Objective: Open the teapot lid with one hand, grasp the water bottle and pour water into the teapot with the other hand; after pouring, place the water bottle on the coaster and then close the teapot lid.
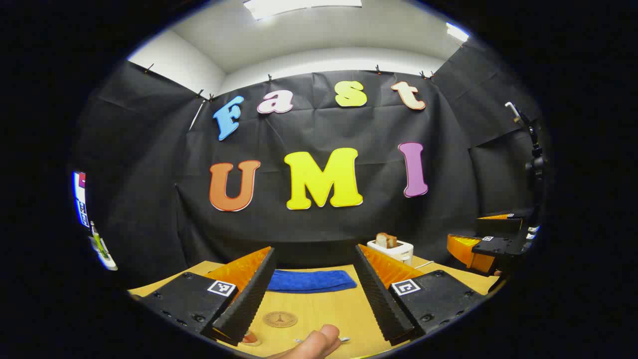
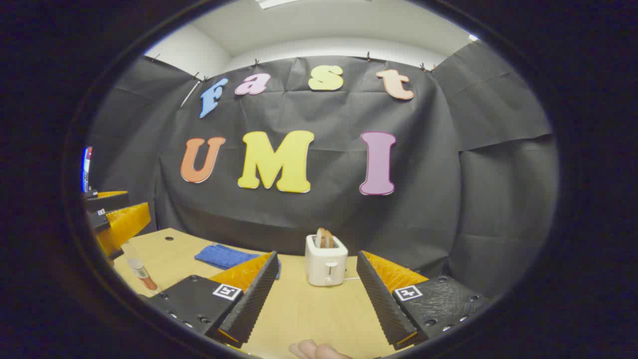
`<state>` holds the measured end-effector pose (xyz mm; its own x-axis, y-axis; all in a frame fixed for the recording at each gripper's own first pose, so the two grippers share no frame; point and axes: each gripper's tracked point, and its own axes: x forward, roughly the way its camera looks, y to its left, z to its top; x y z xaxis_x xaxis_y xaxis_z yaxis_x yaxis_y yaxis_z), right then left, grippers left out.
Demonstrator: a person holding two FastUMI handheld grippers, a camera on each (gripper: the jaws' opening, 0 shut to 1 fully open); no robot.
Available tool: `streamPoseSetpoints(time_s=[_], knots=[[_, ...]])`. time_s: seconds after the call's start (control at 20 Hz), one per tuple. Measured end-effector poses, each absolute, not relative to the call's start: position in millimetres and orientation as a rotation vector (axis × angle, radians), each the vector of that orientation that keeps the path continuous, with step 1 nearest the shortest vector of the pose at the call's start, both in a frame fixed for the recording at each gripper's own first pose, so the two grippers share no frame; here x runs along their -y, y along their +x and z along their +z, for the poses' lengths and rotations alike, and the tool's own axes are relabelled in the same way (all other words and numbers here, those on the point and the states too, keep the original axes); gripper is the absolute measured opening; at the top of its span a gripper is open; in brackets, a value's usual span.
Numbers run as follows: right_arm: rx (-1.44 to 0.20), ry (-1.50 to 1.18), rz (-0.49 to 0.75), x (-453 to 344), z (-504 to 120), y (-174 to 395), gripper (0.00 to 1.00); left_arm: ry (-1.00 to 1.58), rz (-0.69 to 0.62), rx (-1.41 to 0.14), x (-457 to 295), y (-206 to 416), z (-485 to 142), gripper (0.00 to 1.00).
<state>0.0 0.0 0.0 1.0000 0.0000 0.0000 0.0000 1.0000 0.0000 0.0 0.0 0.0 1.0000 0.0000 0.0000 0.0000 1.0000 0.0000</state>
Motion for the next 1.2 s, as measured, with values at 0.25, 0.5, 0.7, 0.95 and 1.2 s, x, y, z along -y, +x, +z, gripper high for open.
streamPoseSetpoints(time_s=[0.25, 0.5, 0.7, 0.95, 1.2], knots=[[-0.033, 0.018, 0.049, -61.7, -36.1, -14.6, 0.95, 0.029, 0.031, -0.099, -67.8, -33.6, -41.3, 0.98], [-0.051, 0.016, 0.051, -85.4, -57.3, -19.4, 0.95, 0.022, 0.107, -0.131, -120.9, -39.7, -69.0, 0.98], [-0.054, 0.010, 0.053, -94.5, -68.3, -25.3, 0.97, -0.004, 0.102, -0.128, -134.0, -41.9, -76.3, 0.98], [-0.061, 0.046, 0.082, -112.1, -77.7, -28.5, 0.97, -0.003, 0.076, -0.142, -139.2, -48.8, -91.4, 0.97], [-0.094, 0.006, 0.134, -150.1, -103.1, -14.4, 0.97, 0.034, 0.076, -0.157, -143.8, -56.3, -106.8, 0.97]])
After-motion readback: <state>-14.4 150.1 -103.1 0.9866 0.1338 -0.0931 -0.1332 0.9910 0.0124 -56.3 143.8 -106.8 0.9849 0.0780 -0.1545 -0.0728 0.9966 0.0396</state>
